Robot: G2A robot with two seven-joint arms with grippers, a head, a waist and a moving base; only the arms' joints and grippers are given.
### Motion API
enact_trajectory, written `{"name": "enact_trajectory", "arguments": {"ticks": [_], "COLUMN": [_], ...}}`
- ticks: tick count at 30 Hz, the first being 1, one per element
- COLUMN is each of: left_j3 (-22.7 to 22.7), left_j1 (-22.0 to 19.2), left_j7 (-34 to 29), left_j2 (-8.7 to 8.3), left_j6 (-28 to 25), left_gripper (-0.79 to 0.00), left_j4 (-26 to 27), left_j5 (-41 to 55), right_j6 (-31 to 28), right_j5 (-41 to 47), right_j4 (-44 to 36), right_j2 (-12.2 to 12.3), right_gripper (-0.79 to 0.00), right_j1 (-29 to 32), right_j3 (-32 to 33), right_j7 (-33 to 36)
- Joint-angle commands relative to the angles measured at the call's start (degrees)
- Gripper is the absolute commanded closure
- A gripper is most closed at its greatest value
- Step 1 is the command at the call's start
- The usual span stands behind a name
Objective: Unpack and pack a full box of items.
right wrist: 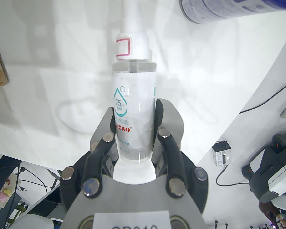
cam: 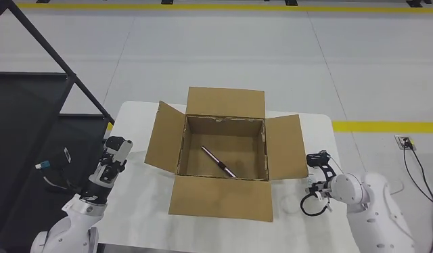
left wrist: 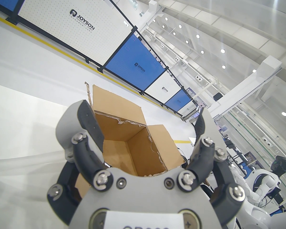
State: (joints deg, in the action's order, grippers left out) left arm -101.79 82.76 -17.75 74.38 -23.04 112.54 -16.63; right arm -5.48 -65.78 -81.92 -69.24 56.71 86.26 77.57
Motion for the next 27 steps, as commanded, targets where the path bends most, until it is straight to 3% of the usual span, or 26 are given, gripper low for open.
{"name": "enact_trajectory", "arguments": {"ticks": [1, 10, 17, 18, 20, 23, 27], "left_j3": [0.0, 0.0, 0.0, 0.0, 0.0, 0.0, 0.0], "left_j1": [0.0, 0.0, 0.0, 0.0, 0.0, 0.0, 0.0], "left_j7": [0.0, 0.0, 0.0, 0.0, 0.0, 0.0, 0.0], "left_j2": [0.0, 0.0, 0.0, 0.0, 0.0, 0.0, 0.0], "left_j6": [0.0, 0.0, 0.0, 0.0, 0.0, 0.0, 0.0], "left_gripper": [-0.785, -0.785, -0.785, -0.785, -0.785, -0.785, -0.785], "left_j4": [0.0, 0.0, 0.0, 0.0, 0.0, 0.0, 0.0], "left_j5": [0.0, 0.0, 0.0, 0.0, 0.0, 0.0, 0.0], "right_j6": [0.1, 1.9, 5.7, 6.1, 6.6, 5.8, 5.7], "right_j5": [0.0, -0.2, -1.9, -1.8, -0.4, 0.2, -2.7], "right_j4": [0.2, -1.1, -12.1, -15.2, -21.8, -30.1, -36.7], "right_j2": [0.1, 0.4, 1.0, 1.0, 1.0, 1.1, 1.1], "right_gripper": [-0.363, -0.376, -0.388, -0.44, -0.785, -0.785, -0.785], "right_j1": [-0.1, 0.0, 3.3, 4.1, 5.9, 7.7, 5.4], "right_j3": [-0.1, -0.4, 1.9, 2.3, 3.5, 3.9, 0.2], "right_j7": [-0.1, -1.3, -3.7, -4.5, -7.4, -10.2, -11.2]}}
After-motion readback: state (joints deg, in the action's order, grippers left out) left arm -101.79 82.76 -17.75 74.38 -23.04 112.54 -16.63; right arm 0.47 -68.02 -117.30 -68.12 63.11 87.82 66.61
